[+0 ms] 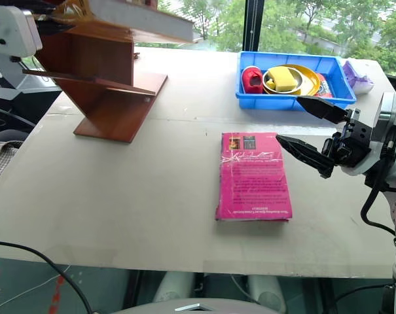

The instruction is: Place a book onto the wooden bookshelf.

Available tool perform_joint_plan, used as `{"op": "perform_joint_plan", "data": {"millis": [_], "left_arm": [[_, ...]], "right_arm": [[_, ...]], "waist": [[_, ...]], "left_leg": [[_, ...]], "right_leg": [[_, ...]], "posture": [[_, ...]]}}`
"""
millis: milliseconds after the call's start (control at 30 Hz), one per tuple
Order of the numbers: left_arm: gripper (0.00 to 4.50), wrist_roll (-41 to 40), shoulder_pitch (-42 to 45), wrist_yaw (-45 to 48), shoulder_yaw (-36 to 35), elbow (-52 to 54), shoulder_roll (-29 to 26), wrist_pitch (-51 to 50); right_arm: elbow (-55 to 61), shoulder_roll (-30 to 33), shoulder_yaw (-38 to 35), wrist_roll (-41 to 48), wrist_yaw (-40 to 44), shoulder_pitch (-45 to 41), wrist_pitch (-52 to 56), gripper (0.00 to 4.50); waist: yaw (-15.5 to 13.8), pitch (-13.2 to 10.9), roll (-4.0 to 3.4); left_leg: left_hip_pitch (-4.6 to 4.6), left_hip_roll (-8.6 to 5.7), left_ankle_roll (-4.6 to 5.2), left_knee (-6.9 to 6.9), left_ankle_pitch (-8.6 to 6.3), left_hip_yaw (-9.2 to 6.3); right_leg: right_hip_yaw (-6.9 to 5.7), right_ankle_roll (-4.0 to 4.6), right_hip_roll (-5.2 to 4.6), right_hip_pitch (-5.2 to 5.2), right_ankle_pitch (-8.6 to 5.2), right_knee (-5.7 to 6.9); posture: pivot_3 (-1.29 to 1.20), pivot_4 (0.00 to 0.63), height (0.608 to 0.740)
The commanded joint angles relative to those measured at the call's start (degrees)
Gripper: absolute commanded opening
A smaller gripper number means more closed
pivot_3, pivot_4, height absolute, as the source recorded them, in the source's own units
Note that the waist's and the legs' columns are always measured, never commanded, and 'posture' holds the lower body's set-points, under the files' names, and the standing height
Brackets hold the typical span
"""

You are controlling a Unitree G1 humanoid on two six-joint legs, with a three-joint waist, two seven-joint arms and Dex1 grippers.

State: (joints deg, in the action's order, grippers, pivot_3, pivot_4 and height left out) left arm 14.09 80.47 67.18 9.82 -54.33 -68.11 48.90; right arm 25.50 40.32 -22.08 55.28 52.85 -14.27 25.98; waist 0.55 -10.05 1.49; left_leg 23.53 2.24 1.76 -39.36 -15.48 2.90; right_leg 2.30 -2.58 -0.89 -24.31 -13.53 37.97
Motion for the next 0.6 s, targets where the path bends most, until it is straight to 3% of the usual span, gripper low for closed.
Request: {"op": "perform_joint_plan", "data": {"millis": [33, 300, 500, 533, 600], "left_arm": [[0.08, 5.2, 2.8, -3.3, 1.4, -5.8, -2.9, 2.1], [0.08, 17.3, 3.2, -12.8, 7.7, -12.8, -3.3, 2.8], [0.08, 18.5, 2.3, -12.5, 9.5, -15.8, -2.3, 0.9], [1.06, 17.0, 2.1, -10.8, 8.5, -16.1, -2.0, 0.6], [1.92, 15.0, 1.7, -9.4, 7.2, -15.7, -2.4, 1.1]], "right_arm": [[3.4, 0.1, -1.7, 1.9, -1.0, -0.1, -0.8, 4.5], [5.2, 0.5, -2.8, 2.5, -2.1, 1.9, -1.0, 4.5], [5.6, 0.8, -2.9, 3.1, -2.5, 2.2, -0.7, 4.5], [5.4, 1.1, -3.0, 3.1, -2.4, 2.2, -0.5, 4.5], [4.8, 1.6, -3.1, 3.3, -2.0, 2.0, -0.3, 4.5]], "waist": [[0.2, 0.0, 0.0], [-0.5, 0.0, 0.1], [0.0, 0.1, 0.06], [0.1, 0.1, 0.06], [0.4, 0.1, 0.06]], "left_leg": [[0.04, 0.02, 0.0, 0.0, 0.0, -0.04], [0.38, -0.01, 0.0, 0.0, 0.0, -0.04], [0.09, -0.01, -0.05, -0.03, 0.04, -0.03], [0.01, -0.01, -0.06, -0.05, 0.06, -0.01], [-0.12, -0.01, -0.08, -0.05, 0.09, 0.05]], "right_leg": [[-0.04, 0.0, 0.0, -0.02, 0.0, -0.01], [-0.1, -0.02, -0.14, -0.3, 0.0, -0.01], [-0.05, 0.0, -0.05, -0.25, 0.0, 0.38], [-0.01, 0.01, -0.03, -0.25, -0.02, 0.52], [0.09, 0.01, 0.0, -0.25, -0.03, 0.73]], "posture": [[0.0, 0.15, 0.74], [0.0, 0.15, 0.74], [0.0, 0.15, 0.74], [0.0, 0.15, 0.74], [0.0, 0.15, 0.74]]}}
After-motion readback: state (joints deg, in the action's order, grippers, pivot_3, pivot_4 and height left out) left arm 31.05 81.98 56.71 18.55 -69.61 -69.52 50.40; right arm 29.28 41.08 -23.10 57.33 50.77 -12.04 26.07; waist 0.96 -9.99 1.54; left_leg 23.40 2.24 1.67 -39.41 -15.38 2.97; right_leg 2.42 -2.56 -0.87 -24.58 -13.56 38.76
